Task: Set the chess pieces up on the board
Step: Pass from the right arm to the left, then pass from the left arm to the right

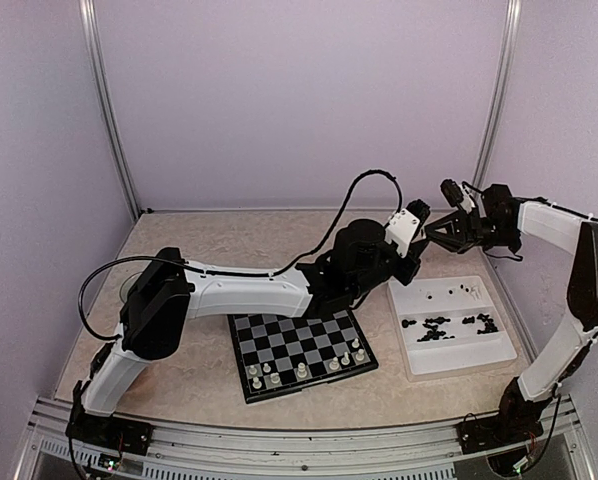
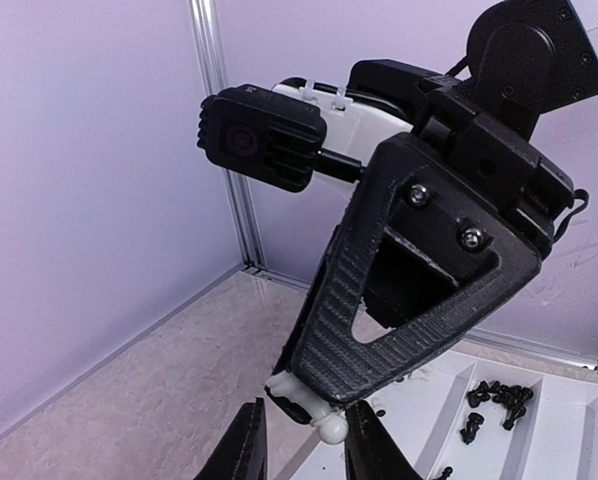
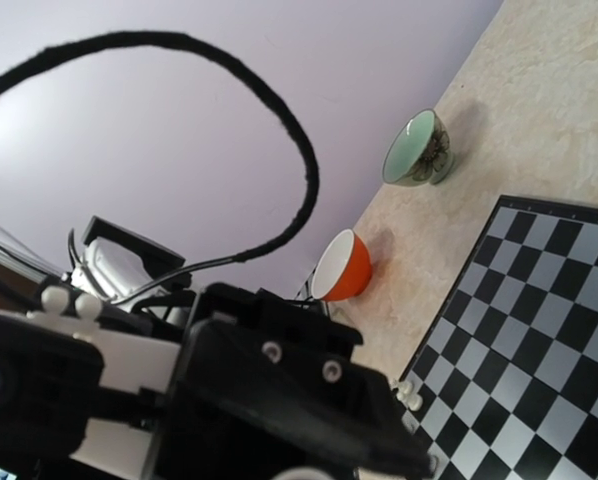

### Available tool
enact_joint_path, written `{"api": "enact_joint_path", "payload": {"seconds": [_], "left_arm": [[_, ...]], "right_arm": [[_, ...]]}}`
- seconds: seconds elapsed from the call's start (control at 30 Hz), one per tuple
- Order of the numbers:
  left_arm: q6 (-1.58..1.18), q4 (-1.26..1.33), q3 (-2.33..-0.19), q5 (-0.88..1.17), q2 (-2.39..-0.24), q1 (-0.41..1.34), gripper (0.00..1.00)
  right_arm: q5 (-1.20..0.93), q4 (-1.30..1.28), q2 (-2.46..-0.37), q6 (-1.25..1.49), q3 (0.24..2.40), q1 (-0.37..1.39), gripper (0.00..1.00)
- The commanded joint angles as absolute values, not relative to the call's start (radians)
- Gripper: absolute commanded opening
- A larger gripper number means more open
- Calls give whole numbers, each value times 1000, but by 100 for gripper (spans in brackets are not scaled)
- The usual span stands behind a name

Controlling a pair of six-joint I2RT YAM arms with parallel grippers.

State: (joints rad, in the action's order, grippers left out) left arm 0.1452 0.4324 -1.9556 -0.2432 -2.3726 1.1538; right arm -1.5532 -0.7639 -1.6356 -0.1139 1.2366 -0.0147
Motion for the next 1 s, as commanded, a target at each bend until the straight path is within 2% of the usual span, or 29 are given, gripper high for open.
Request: {"api": "enact_joint_path", "payload": {"seconds": [0.0, 0.6, 0.8, 0.97], "left_arm": [[141, 453, -1993, -240, -2391, 1157, 24], [14, 431, -1840, -165, -2267, 1119, 12], [-44, 281, -1793, -22, -2204, 1088, 10], [-154, 208, -1660, 137, -2071, 1038, 10]], "right_arm": [[-1684, -751, -1596, -115, 1224, -3, 20], [-1575, -797, -1609, -193, 1270, -2, 29], [-1462, -943, -1623, -356, 1342, -6, 33], [-1335, -970, -1614, -478, 1332, -7, 33]]}}
